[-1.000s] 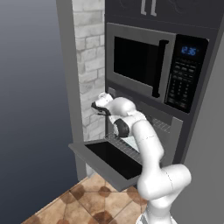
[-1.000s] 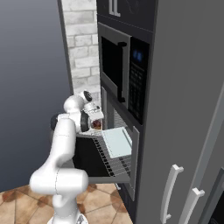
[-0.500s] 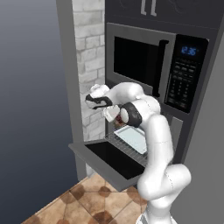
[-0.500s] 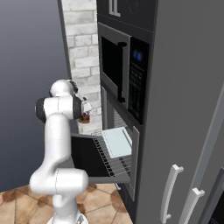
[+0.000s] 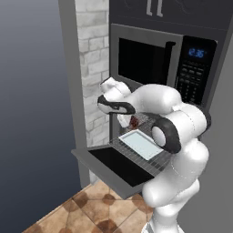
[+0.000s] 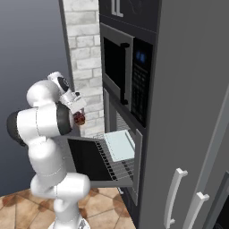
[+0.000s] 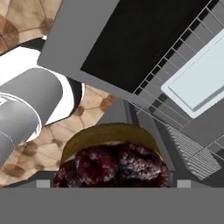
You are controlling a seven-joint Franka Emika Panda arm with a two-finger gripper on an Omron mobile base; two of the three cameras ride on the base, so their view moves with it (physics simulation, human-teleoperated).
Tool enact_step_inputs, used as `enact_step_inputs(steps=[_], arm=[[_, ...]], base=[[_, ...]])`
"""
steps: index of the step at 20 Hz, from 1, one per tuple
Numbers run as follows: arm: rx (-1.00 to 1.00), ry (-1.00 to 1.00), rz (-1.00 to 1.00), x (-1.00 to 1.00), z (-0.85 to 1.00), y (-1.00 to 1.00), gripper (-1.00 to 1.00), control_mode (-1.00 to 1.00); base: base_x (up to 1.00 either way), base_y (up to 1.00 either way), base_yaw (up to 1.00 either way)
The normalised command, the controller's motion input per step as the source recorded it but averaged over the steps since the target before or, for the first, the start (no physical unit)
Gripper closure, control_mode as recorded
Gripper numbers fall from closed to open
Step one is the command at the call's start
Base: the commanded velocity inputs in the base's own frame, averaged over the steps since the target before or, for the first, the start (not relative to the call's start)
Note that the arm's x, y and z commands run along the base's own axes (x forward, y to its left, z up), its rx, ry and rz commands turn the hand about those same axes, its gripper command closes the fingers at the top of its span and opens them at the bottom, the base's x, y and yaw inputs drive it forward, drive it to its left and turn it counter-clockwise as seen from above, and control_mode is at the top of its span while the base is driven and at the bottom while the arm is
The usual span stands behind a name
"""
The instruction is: Take the baked cake out of the oven and place it on the plate for cooling. Then close the oven door.
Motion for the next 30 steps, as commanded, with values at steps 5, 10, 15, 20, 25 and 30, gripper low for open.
enact_step_inputs(steps=[5, 10, 15, 20, 25, 30], arm=[[0.06, -0.15, 0.13, -1.00, 0.58, -0.06, 1.00, -1.00], [0.01, -0.01, 0.10, -0.62, 0.12, -0.02, 1.00, -1.00], [0.02, 0.00, 0.06, -0.22, 0.00, -0.08, 1.00, -1.00], [0.03, 0.00, 0.00, 0.00, 0.00, -0.10, 1.00, -1.00], [0.00, 0.00, 0.00, 0.00, 0.00, 0.00, 1.00, 1.00], [0.00, 0.00, 0.00, 0.00, 0.00, 0.00, 1.00, 1.00]], base=[[0.00, 0.00, 0.00], [0.00, 0.00, 0.00], [0.00, 0.00, 0.00], [0.00, 0.00, 0.00], [-0.80, -0.05, 0.00], [-1.00, -0.02, 0.00]])
